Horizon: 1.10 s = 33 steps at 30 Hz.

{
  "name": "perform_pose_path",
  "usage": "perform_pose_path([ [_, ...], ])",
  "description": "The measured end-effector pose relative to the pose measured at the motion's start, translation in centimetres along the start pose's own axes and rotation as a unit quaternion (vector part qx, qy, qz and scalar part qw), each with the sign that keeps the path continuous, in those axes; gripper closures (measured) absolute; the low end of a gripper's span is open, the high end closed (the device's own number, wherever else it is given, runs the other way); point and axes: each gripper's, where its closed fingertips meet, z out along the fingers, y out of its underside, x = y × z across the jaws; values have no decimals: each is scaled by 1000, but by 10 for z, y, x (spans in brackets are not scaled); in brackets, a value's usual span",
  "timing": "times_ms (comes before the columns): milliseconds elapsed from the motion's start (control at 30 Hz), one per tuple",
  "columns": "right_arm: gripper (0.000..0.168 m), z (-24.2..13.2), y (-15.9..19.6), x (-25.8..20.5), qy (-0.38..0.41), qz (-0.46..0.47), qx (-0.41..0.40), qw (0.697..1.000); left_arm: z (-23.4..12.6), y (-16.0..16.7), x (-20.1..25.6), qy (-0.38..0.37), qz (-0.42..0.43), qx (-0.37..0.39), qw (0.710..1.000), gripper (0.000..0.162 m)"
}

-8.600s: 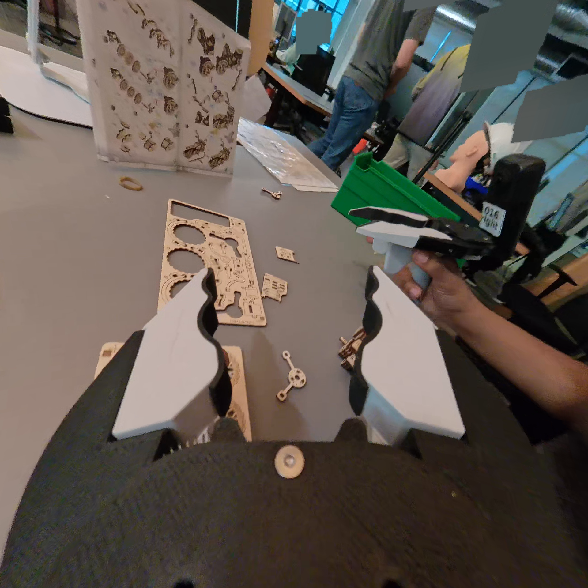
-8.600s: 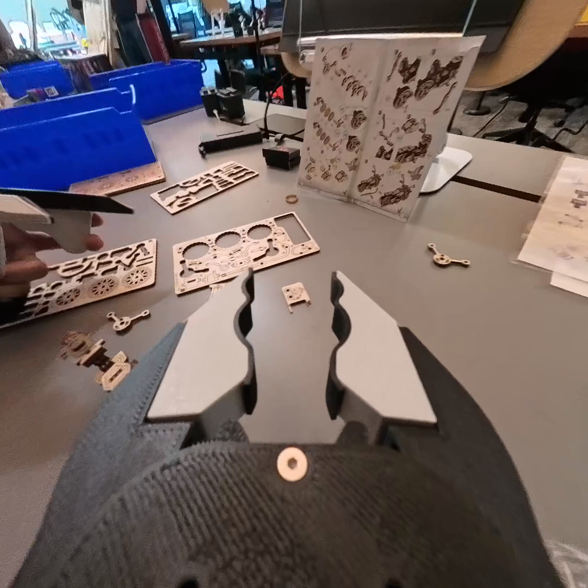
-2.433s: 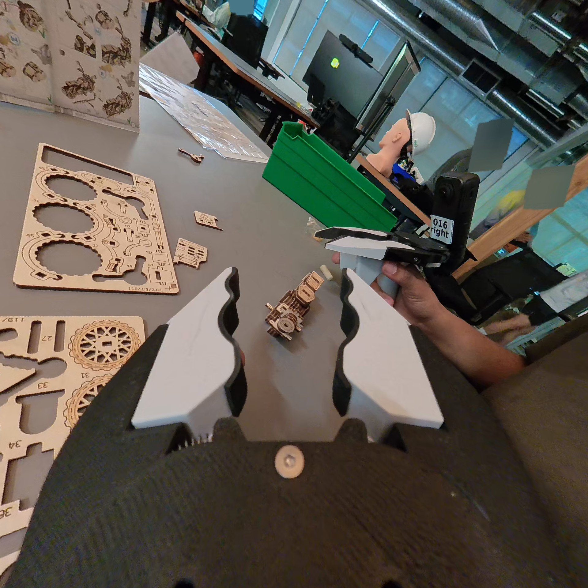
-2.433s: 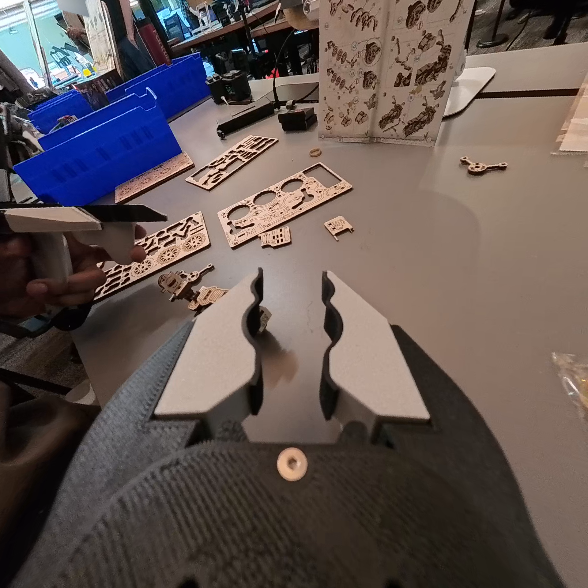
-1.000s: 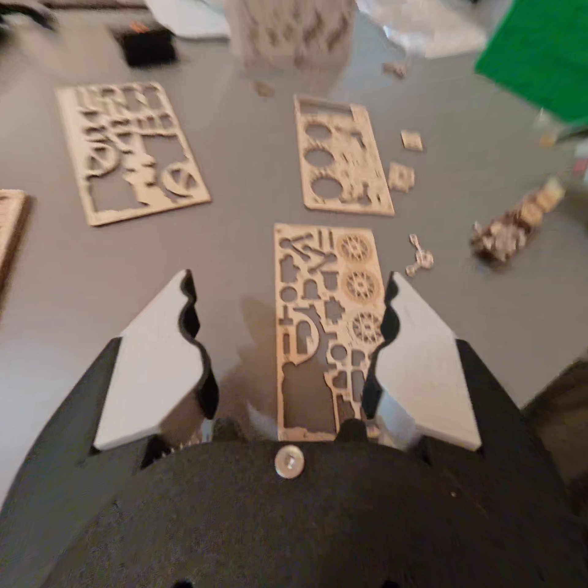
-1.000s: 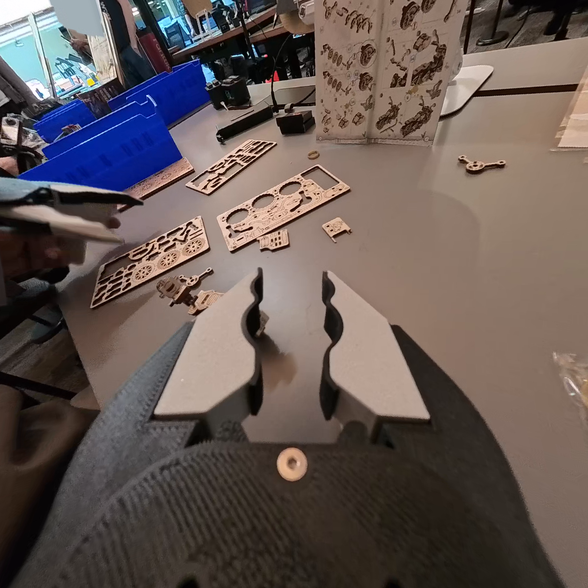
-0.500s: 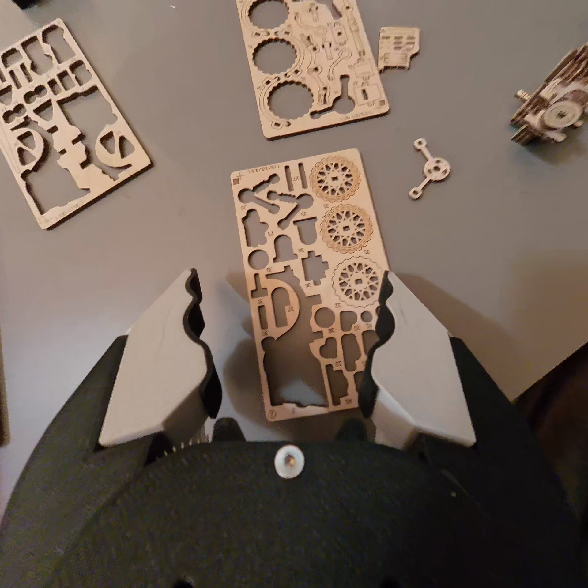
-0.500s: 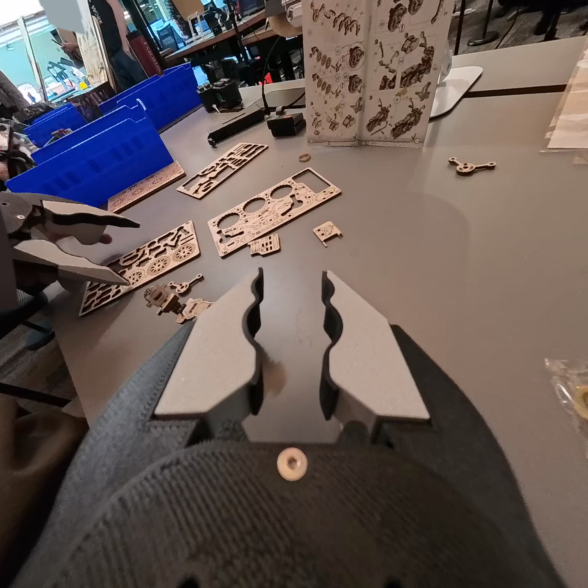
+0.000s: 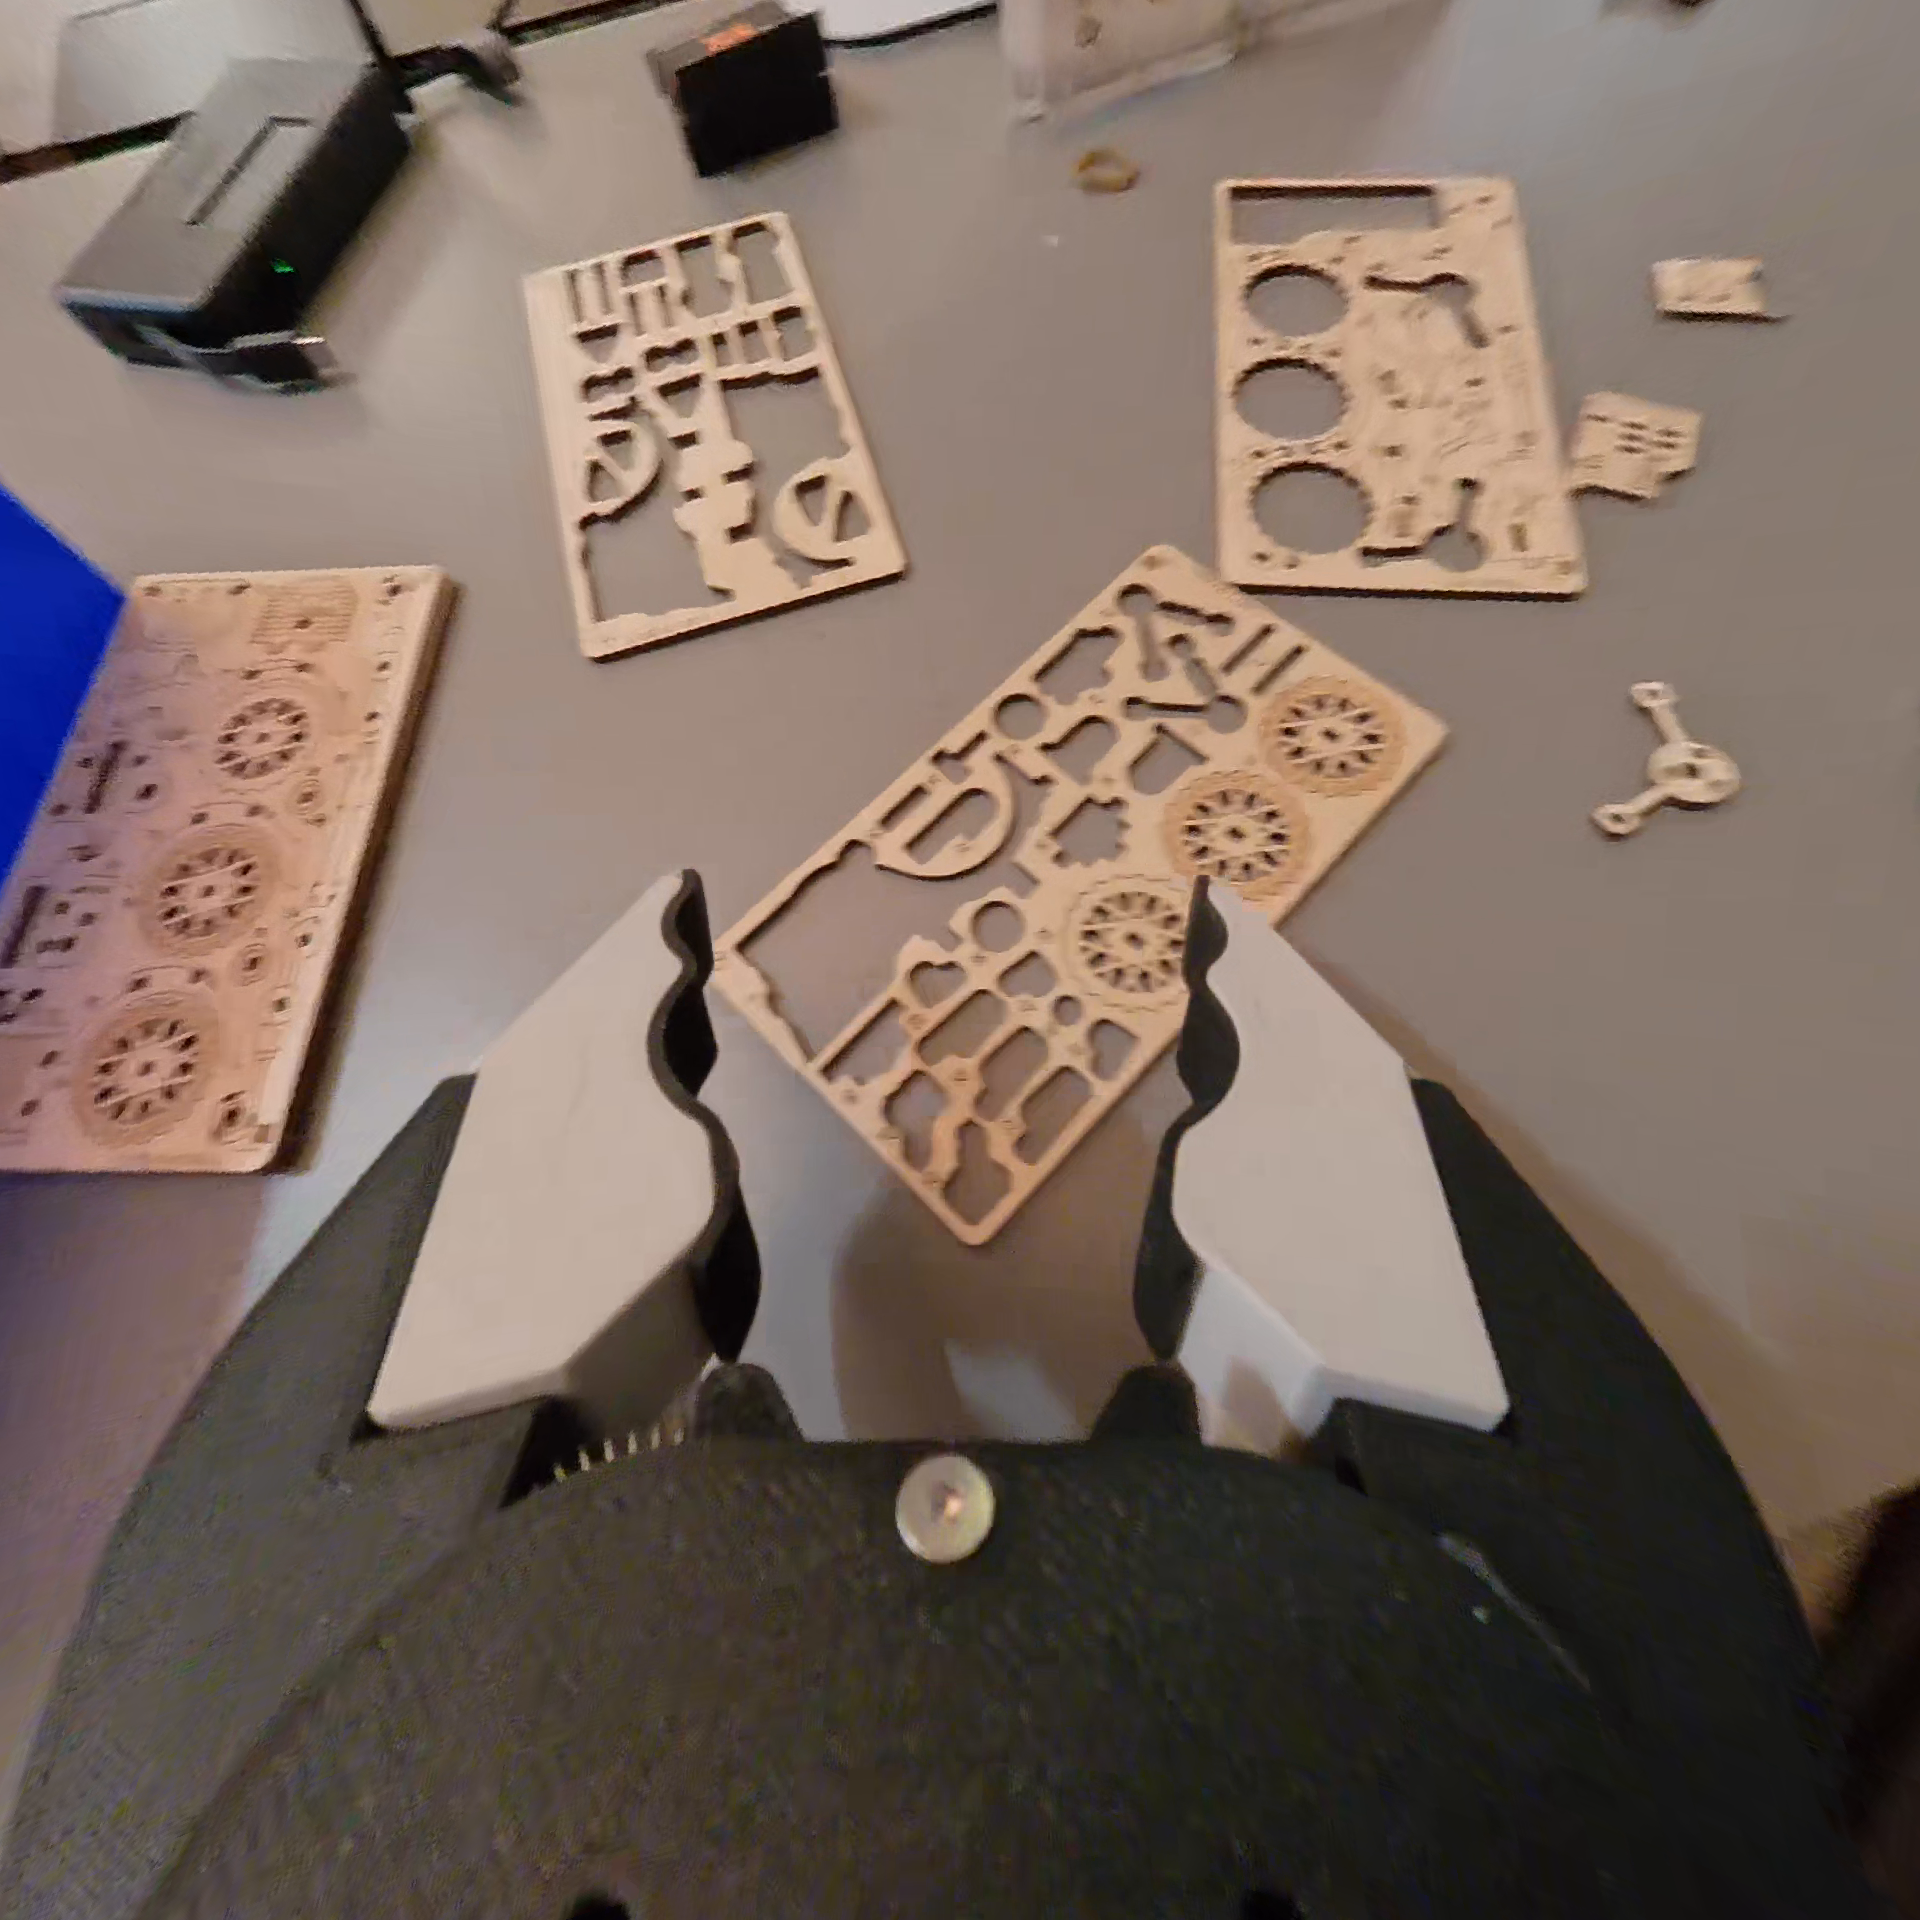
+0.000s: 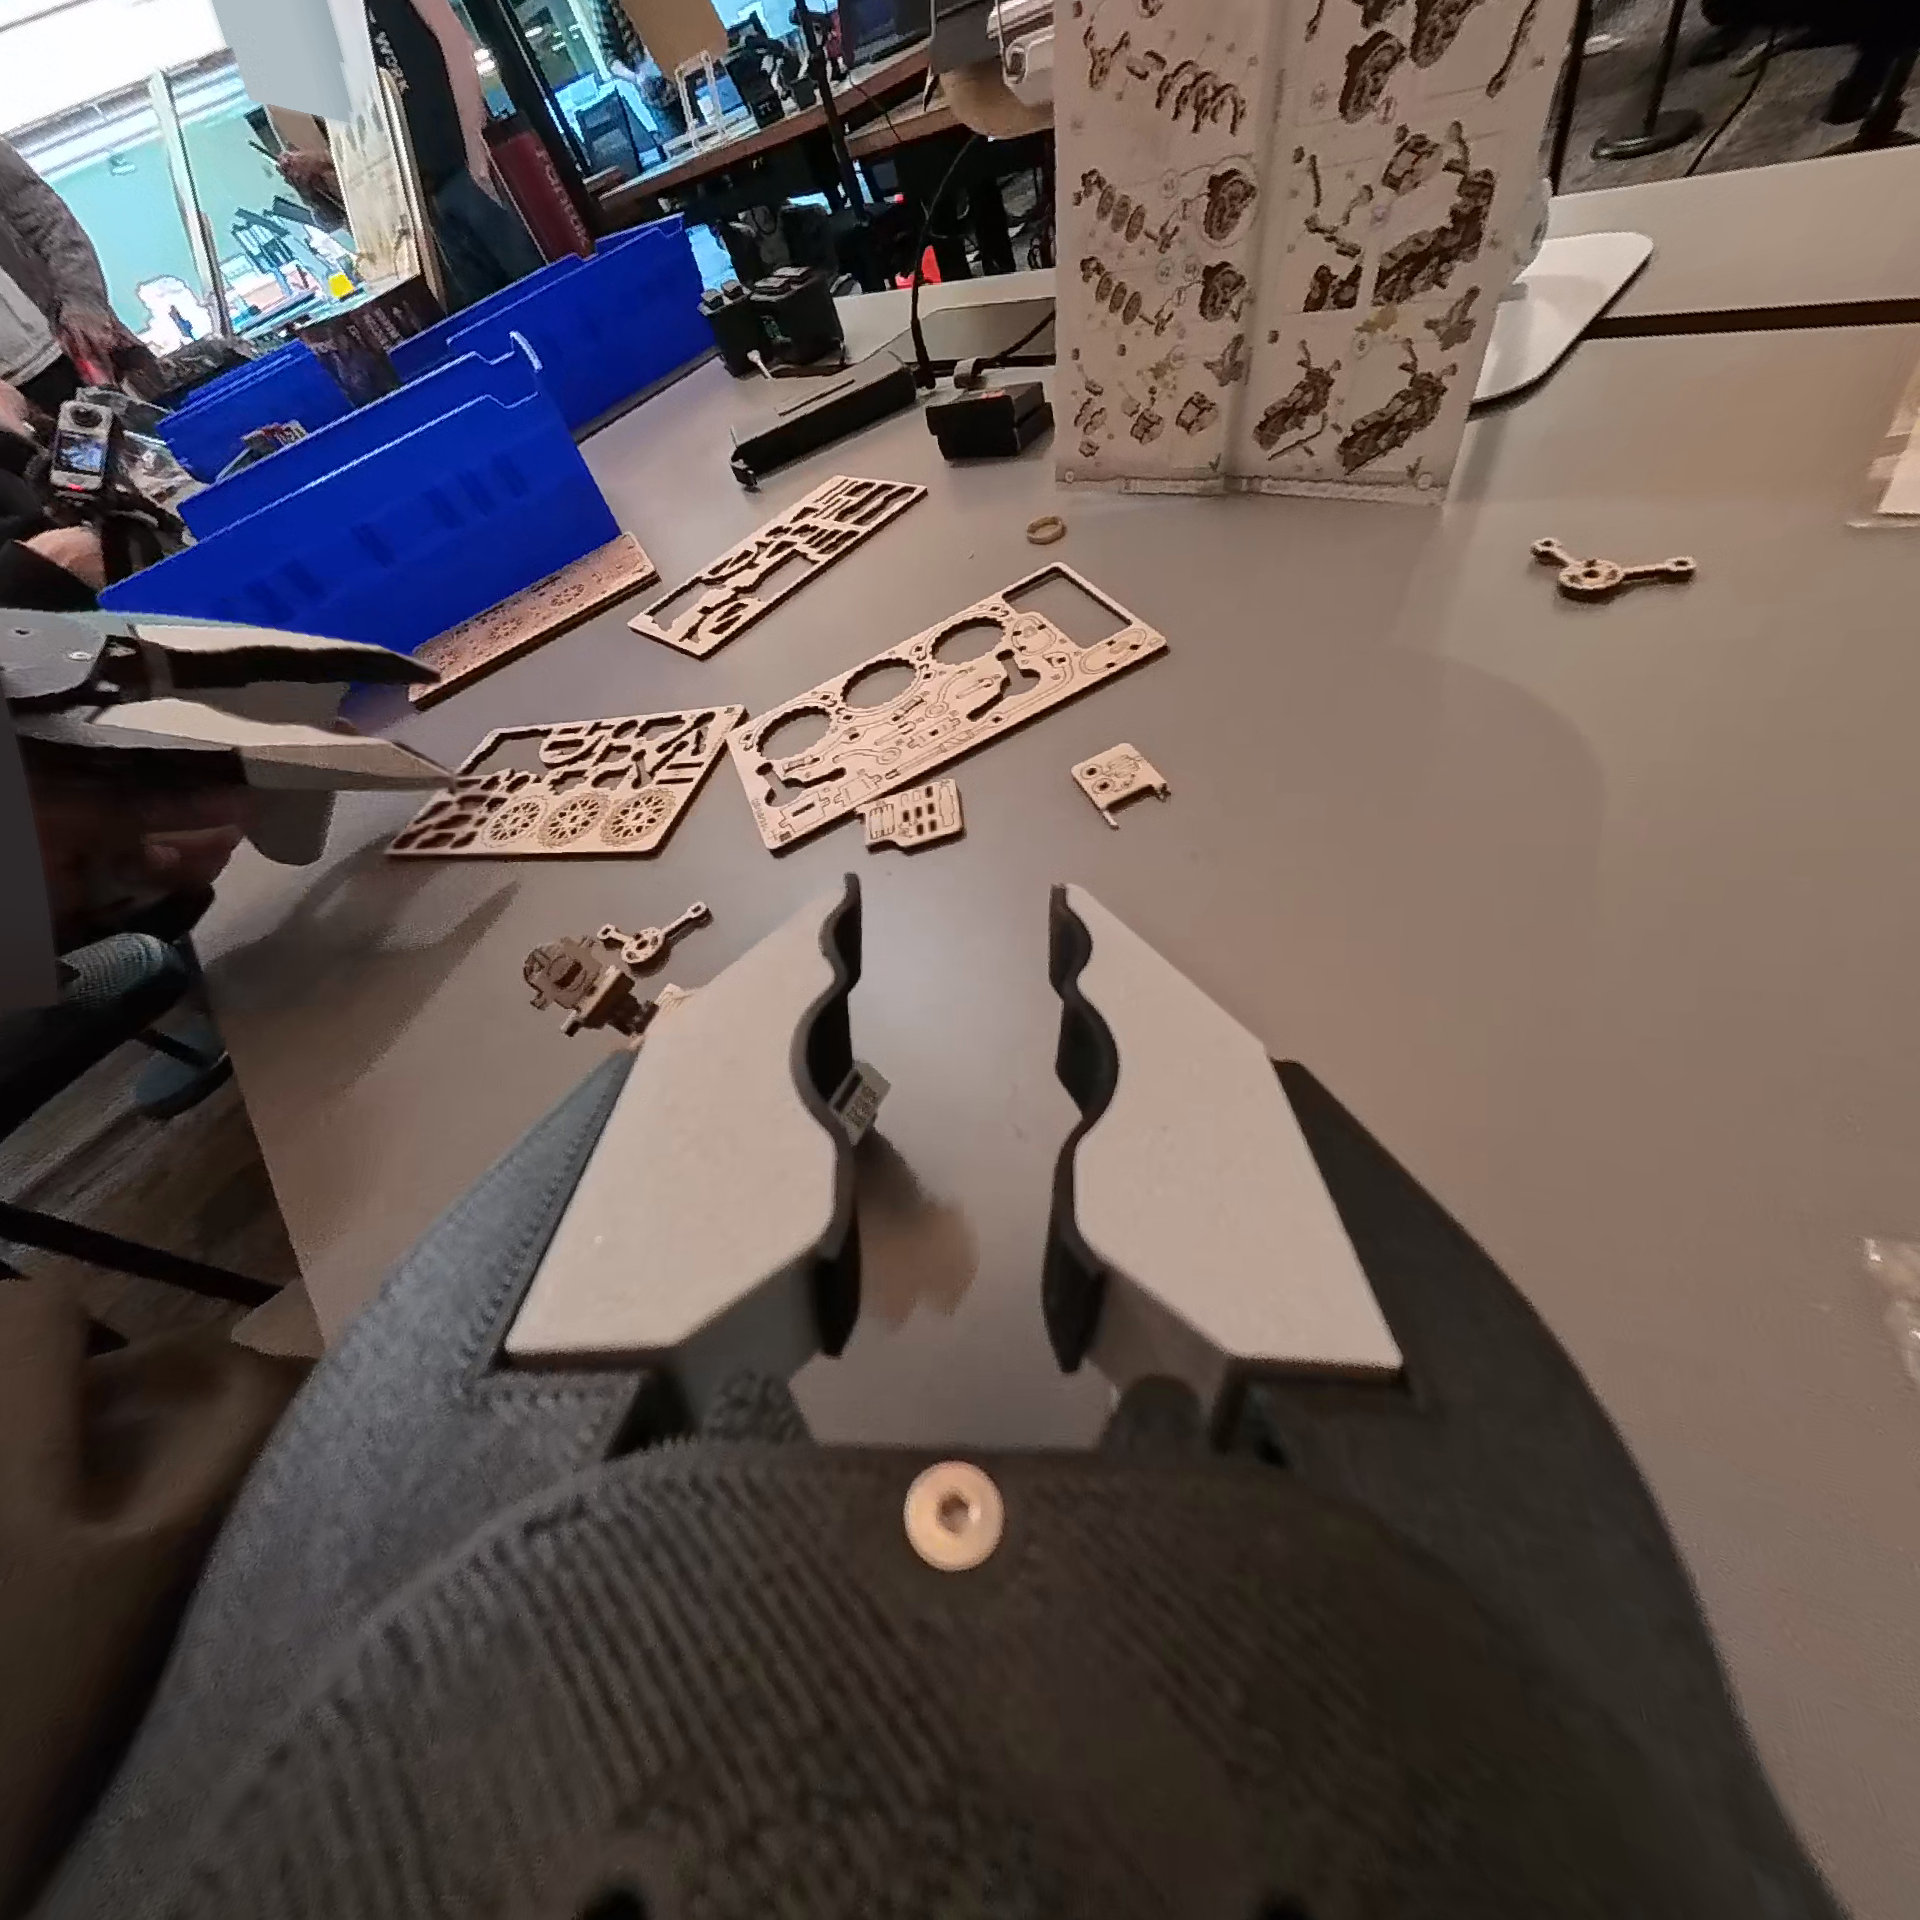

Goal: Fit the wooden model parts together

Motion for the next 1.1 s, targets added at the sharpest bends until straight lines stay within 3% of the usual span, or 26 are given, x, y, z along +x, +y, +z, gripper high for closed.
perform_pose_path([
  [267,133,5,0,-5,-9,-3,-3,1000,12,-2,55,32,38,-1,999,77],
  [400,133,4,0,-6,-10,-2,-3,1000,16,-7,74,53,68,20,996,70],
  [567,133,3,0,-7,-10,-2,-2,1000,16,-18,100,119,26,42,992,71],
  [667,133,1,0,-7,-11,-2,0,1000,16,-26,113,163,-38,53,985,93],
  [767,133,1,0,-7,-13,0,0,1000,21,-31,115,182,-96,49,977,102],
  [967,133,1,-1,-10,-18,1,2,1000,57,-36,87,83,-56,16,995,113],
  [1100,133,0,-1,-9,-15,-2,3,1000,65,-26,106,134,-72,-32,988,127],
])
